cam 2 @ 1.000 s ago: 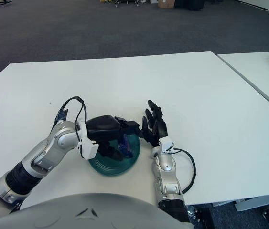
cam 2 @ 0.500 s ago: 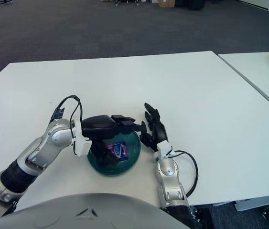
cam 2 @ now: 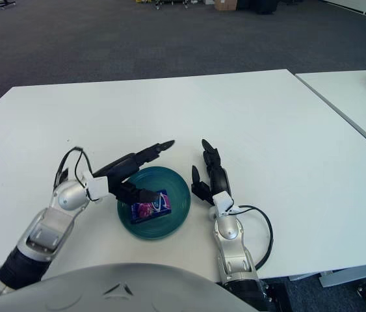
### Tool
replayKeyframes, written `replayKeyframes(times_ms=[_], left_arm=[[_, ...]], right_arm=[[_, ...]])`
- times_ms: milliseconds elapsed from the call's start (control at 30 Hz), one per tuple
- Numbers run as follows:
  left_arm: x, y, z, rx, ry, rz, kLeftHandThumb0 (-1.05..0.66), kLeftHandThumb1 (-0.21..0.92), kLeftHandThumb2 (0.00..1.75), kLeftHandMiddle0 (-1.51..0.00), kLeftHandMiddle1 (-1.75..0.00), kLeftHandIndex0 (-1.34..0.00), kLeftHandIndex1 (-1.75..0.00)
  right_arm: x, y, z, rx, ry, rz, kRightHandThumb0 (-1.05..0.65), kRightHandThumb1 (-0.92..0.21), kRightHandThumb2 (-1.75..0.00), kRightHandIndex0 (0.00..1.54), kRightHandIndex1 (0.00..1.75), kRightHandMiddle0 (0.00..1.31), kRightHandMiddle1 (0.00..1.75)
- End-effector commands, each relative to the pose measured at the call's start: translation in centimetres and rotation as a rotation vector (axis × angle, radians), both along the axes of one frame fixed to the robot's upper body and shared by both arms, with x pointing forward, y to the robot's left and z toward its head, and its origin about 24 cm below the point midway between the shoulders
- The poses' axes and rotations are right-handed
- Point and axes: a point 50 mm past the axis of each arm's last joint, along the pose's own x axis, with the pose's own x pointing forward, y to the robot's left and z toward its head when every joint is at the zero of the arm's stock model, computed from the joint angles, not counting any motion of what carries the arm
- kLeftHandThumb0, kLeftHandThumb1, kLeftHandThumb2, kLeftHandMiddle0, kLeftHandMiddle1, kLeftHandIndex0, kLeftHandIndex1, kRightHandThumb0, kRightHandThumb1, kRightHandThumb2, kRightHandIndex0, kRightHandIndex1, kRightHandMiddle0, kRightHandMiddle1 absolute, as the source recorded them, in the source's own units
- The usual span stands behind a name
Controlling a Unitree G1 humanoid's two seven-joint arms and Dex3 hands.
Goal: Put the gum into the plate.
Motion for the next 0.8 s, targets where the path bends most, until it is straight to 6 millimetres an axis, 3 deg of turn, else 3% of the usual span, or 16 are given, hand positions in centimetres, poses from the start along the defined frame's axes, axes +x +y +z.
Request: replayKeyframes(times_ms=[0,100,267,567,767], left_arm=[[-0.1,0.4,-0.9,-0.251,0.065,0.226,-1.05,0.92,0.52,0.0,0.0,0.0,0.0],[-0.2,0.7,-1.5,-0.462,0.138,0.364,-1.05,0.92,0.62,0.0,0.0,0.0,0.0],[-0.9,1.6,-2.1,-0.625,0.214,0.507,-1.05,0.92,0.78,0.0,0.0,0.0,0.0],[-3.3,3.2,-3.6,-0.682,0.347,0.775,-1.05,0.92,0.95,0.0,0.0,0.0,0.0],[-4.4,3.2,-4.3,-0.661,0.389,0.831,-1.05,0.92,1.0,0.0,0.0,0.0,0.0]], right_arm=[[-1.7,-0.1,-3.1,0.078,0.189,-0.002,-0.86,-0.92,-0.75,0.21,0.02,0.0,0.3],[-1.8,-0.3,-3.2,0.087,0.194,-0.003,-0.84,-0.92,-0.77,0.22,0.02,0.0,0.34],[-1.9,-0.4,-3.3,0.074,0.202,-0.002,-0.79,-0.92,-0.8,0.24,0.02,0.0,0.4],[-2.0,-0.4,-3.1,0.055,0.198,-0.003,-0.73,-0.92,-0.82,0.21,0.0,0.0,0.39],[-2.0,-0.4,-3.0,0.056,0.192,-0.005,-0.73,-0.92,-0.82,0.21,0.0,0.0,0.39]])
